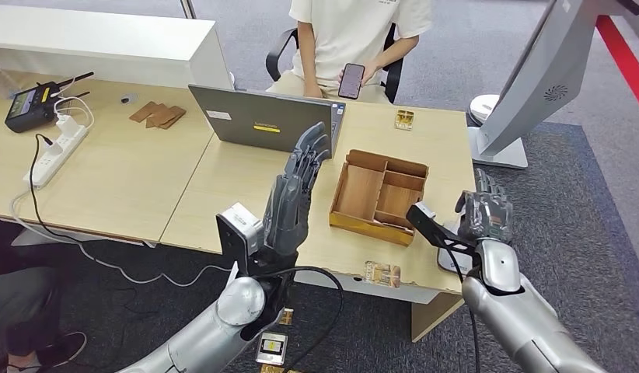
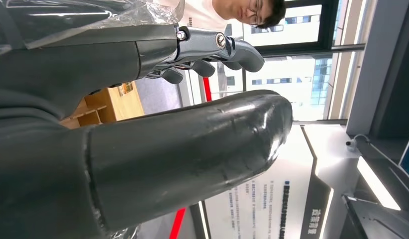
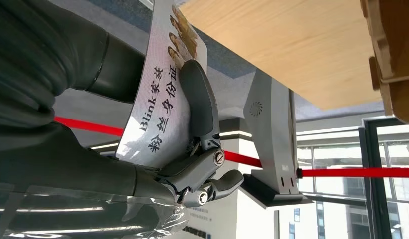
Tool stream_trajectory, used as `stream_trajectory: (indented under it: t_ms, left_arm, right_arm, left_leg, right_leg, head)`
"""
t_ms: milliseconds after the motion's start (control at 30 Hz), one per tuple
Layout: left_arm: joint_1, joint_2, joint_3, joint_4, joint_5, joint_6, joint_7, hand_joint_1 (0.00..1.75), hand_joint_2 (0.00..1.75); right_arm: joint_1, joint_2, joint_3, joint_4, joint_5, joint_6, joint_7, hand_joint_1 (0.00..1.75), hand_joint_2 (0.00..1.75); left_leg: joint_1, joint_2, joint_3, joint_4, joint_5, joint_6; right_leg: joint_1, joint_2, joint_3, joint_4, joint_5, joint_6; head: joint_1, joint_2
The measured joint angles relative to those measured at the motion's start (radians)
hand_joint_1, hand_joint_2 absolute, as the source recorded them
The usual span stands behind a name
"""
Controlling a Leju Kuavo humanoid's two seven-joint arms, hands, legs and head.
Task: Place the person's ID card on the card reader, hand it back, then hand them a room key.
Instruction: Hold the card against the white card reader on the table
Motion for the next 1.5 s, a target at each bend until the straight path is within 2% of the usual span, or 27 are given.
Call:
stream_trajectory:
  t_ms: [767, 1500]
  left_arm:
    - [0.000, 0.000, -0.007, -0.008, 0.005, 0.003, 0.007, 0.00, 0.00]
    - [0.000, 0.000, -0.018, -0.018, -0.007, -0.014, 0.026, 0.00, 0.00]
  right_arm:
    - [0.088, 0.000, -0.046, 0.066, -0.074, -0.035, -0.017, 1.75, 1.75]
    - [0.105, -0.006, -0.073, 0.061, -0.083, -0.050, -0.010, 1.75, 1.75]
  left_leg:
    - [0.000, 0.000, 0.000, 0.000, 0.000, 0.000]
    - [0.000, 0.000, 0.003, 0.000, 0.000, 0.000]
  right_leg:
    - [0.000, 0.000, 0.000, 0.000, 0.000, 0.000]
    - [0.000, 0.000, 0.003, 0.000, 0.000, 0.000]
  head:
    - [0.000, 0.000]
    - [0.000, 0.000]
